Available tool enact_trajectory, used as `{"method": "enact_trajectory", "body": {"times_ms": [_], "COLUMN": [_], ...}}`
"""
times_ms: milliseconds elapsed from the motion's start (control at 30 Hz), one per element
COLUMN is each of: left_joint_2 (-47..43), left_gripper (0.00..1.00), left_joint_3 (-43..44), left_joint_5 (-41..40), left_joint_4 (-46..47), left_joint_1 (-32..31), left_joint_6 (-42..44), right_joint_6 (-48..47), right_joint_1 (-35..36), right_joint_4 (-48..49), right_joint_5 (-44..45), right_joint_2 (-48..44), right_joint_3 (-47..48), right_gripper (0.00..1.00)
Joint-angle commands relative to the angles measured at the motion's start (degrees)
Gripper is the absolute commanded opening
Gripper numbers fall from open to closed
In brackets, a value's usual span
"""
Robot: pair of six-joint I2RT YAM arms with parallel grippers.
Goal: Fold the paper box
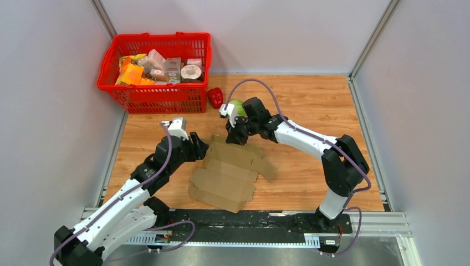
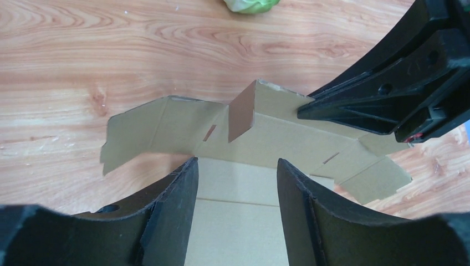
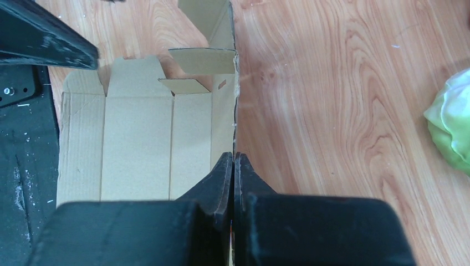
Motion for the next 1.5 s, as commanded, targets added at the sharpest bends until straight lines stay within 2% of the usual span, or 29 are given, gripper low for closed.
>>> {"method": "enact_trajectory", "body": {"times_ms": [0, 67, 200, 367, 467, 833, 967, 1067, 1233, 1333, 1367, 1433, 1467], "left_joint_2": [1.5, 1.8, 4.7, 9.3, 12.0, 7.8, 11.1, 14.6, 18.3, 18.6, 18.7, 19.1, 19.1], "left_gripper": [0.6, 0.58, 0.58, 0.59, 0.56, 0.53, 0.53, 0.51, 0.36, 0.19, 0.08, 0.0, 0.0], "left_joint_3": [0.6, 1.0, 5.6, 10.1, 12.1, 4.5, 4.4, 5.4, 8.2, 8.5, 8.8, 9.1, 9.1], "left_joint_5": [2.0, 3.2, 3.4, 5.5, 4.2, 5.9, 7.5, 5.7, 3.3, 0.6, 0.2, -1.1, -1.5], "left_joint_4": [5.7, 6.0, 0.5, -1.2, -3.4, -0.7, 0.3, 0.0, -0.8, -1.0, -1.2, -1.1, -0.8], "left_joint_1": [-0.3, -0.3, -0.3, -0.3, -0.3, -0.3, -0.3, -0.3, -0.2, -0.2, -0.2, -0.2, -0.3], "left_joint_6": [1.2, 2.7, 8.1, 12.5, 13.3, 11.0, 10.0, 9.7, 11.1, 12.2, 12.6, 13.5, 13.8], "right_joint_6": [-1.1, -1.1, -2.3, -4.4, -4.9, -3.6, -3.7, -4.3, -4.9, -4.7, -4.5, -3.8, -2.4], "right_joint_1": [-0.4, -0.4, 1.0, 3.8, 5.0, 5.6, 6.0, 6.4, 6.5, 6.5, 6.5, 6.8, 7.0], "right_joint_4": [4.1, 2.7, 0.7, -2.8, -4.5, -3.2, -3.1, -3.3, -3.6, -3.5, -3.5, -3.4, -3.4], "right_joint_5": [-3.4, -4.3, -3.7, 0.9, 3.5, 3.8, 4.7, 5.5, 6.5, 7.2, 7.7, 10.6, 11.8], "right_joint_2": [-0.8, -0.5, -0.7, 0.0, 0.7, -0.7, -0.8, -0.7, -1.1, -1.4, -1.5, -1.8, -2.0], "right_joint_3": [0.5, 1.4, 1.6, 2.7, 3.9, 2.8, 2.6, 2.8, 3.0, 2.9, 2.9, 2.7, 2.6], "right_gripper": [0.0, 0.0, 0.0, 0.0, 0.0, 0.0, 0.0, 0.0, 0.0, 0.0, 0.01, 0.11, 0.24]}}
